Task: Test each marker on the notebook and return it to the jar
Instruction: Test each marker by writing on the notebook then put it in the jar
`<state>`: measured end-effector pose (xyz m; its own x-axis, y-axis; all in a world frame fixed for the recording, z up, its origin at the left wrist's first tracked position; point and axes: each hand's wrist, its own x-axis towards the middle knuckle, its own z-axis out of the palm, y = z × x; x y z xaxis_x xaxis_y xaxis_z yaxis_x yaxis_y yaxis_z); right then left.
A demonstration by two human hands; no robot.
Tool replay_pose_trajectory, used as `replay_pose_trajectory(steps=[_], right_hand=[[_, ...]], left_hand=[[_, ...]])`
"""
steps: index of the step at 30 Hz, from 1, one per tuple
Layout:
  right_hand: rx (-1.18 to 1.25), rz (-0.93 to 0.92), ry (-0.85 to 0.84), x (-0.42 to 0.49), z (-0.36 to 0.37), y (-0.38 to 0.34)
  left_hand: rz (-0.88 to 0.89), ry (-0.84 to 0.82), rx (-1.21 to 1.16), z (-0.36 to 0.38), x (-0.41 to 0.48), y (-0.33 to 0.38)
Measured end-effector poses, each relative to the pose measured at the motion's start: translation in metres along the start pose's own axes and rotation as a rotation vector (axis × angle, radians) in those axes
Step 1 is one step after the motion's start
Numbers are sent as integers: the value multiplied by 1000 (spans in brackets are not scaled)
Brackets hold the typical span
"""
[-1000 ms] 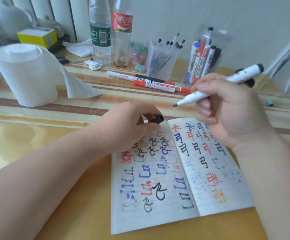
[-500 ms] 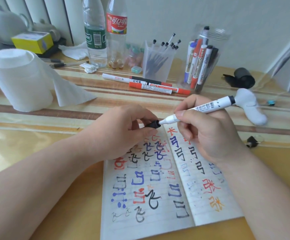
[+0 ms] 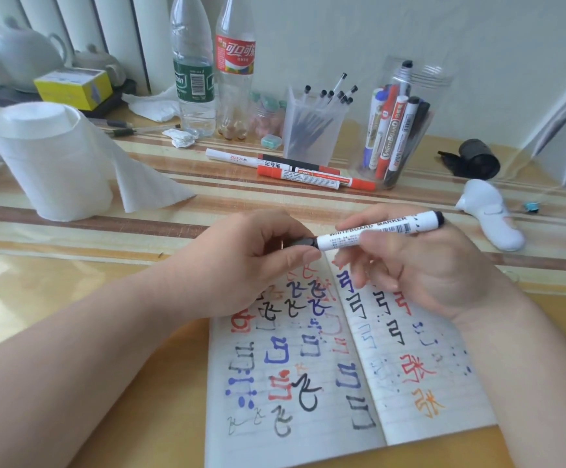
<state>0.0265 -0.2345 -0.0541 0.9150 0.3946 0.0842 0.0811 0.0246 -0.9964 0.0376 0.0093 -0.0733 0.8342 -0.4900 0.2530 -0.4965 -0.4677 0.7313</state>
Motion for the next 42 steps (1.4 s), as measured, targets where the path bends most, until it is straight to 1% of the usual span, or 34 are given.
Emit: replay_pose_trajectory(steps=[2, 4, 5, 7, 8, 10, 13, 16, 18, 19, 20, 21, 23, 26, 27, 28, 30, 33, 36, 38, 42], right_hand=[[88, -8, 67, 0, -9, -3], [78, -22, 161, -2, -12, -5], [21, -28, 175, -4, -10, -5], [-206, -73, 147, -6, -1, -2], [-355, -117, 133, -7, 5, 1], [-605, -228, 130, -6, 17, 6], [-835, -439, 159, -5, 25, 10], [-974, -568, 204, -4, 28, 12], [-982, -599, 219, -5, 31, 11], [-949, -583, 217, -6, 33, 10], [-886, -530, 212, -7, 35, 9], [-784, -434, 206, -8, 36, 8], [-480, -191, 179, -9, 35, 6], [26, 226, 68, -7, 31, -2], [139, 346, 34, -6, 30, -5], [201, 422, 11, -6, 29, -8], [204, 441, -7, -4, 27, -9], [214, 354, 60, 1, 25, -8], [326, 310, 142, 5, 23, -3], [372, 254, 154, 6, 24, 1], [457, 143, 226, 11, 25, 8]], left_hand=[[-28, 43, -64, -1, 0, 0], [-90, 71, -266, -2, 1, 1], [-137, 68, -405, -2, 1, 2], [-202, 31, -658, 0, 1, 6], [-219, 12, -699, 1, 1, 7], [-237, 16, -685, 3, 0, 9], [-250, 92, -635, 3, -2, 10], [-258, 137, -602, 3, -4, 11], [-257, 148, -575, 3, -4, 12], [-254, 149, -570, 4, -5, 12], [-252, 148, -570, 5, -5, 12], [-249, 143, -571, 6, -5, 13], [-241, 126, -561, 9, -6, 14], [-223, 98, -532, 11, -6, 14], [-223, 86, -516, 11, -5, 13], [-227, 76, -500, 11, -5, 13], [-230, 64, -494, 12, -3, 12], [-199, 89, -544, 13, 1, 9], [-156, 165, -503, 15, 3, 6], [-163, 212, -484, 13, 3, 3], [-187, 241, -393, 12, 4, 0]])
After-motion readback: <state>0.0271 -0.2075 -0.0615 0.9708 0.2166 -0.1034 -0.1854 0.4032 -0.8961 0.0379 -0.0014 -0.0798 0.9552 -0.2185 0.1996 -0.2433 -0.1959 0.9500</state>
